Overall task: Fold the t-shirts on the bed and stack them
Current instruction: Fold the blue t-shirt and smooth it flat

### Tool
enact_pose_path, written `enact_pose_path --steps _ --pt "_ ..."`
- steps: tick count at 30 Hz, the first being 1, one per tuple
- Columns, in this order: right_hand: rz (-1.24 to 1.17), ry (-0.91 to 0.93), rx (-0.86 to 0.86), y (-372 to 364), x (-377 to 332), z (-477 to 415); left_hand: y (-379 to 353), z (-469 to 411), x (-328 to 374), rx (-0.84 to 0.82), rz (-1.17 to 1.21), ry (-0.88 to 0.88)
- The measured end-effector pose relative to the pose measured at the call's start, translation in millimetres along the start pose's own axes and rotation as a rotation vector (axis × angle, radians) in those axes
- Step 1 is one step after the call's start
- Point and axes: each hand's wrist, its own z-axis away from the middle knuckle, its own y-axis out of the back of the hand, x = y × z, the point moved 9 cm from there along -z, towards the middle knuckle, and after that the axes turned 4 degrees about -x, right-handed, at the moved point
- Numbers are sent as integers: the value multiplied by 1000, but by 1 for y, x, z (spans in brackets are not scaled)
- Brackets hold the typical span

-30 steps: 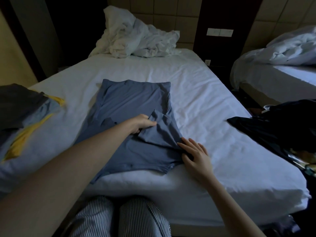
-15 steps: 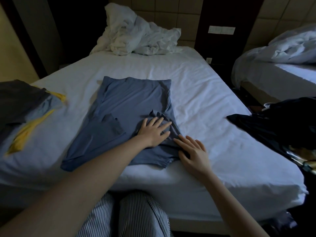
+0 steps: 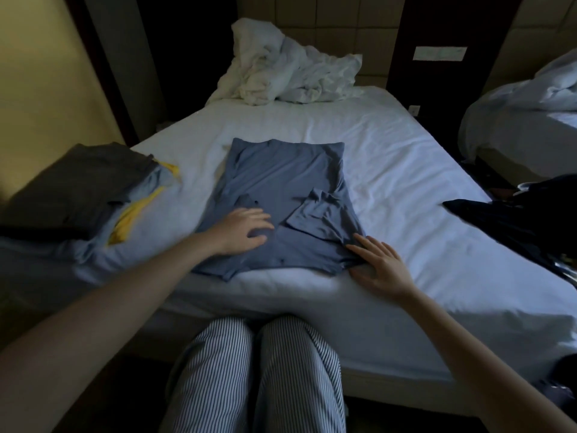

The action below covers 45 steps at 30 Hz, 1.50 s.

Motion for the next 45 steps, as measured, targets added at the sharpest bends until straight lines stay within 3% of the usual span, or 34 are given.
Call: enact_pose_path --steps 4,6,8,10,13,18,22,27,36,40,45 --pt "-1 -9 30 3 -10 4 15 61 -68 270 197 146" --pt "36 10 -44 -1 -19 2 -9 76 -87 134 237 158" --pt "36 9 -108 -7 -23 -3 -46 85 -87 -142 196 121" --pt "-40 -8 -103 -10 -24 -8 -62 87 -88 -222 71 145" --pt "-152 -17 13 -7 -25 -7 -56 82 -83 -102 10 165" --pt "-261 -124 38 3 -28 1 -38 83 -74 98 311 248" --pt "-251 -183 -11 14 -37 9 -30 94 -66 145 464 343" --pt "-231 -174 56 37 -46 31 -14 120 -54 218 579 343" --pt "-282 -144 137 82 -87 86 32 187 -5 305 510 304" --pt "-400 -215 -69 89 -102 114 41 217 13 218 579 287" --pt "-544 -266 -314 95 -121 141 21 242 34 -183 814 291"
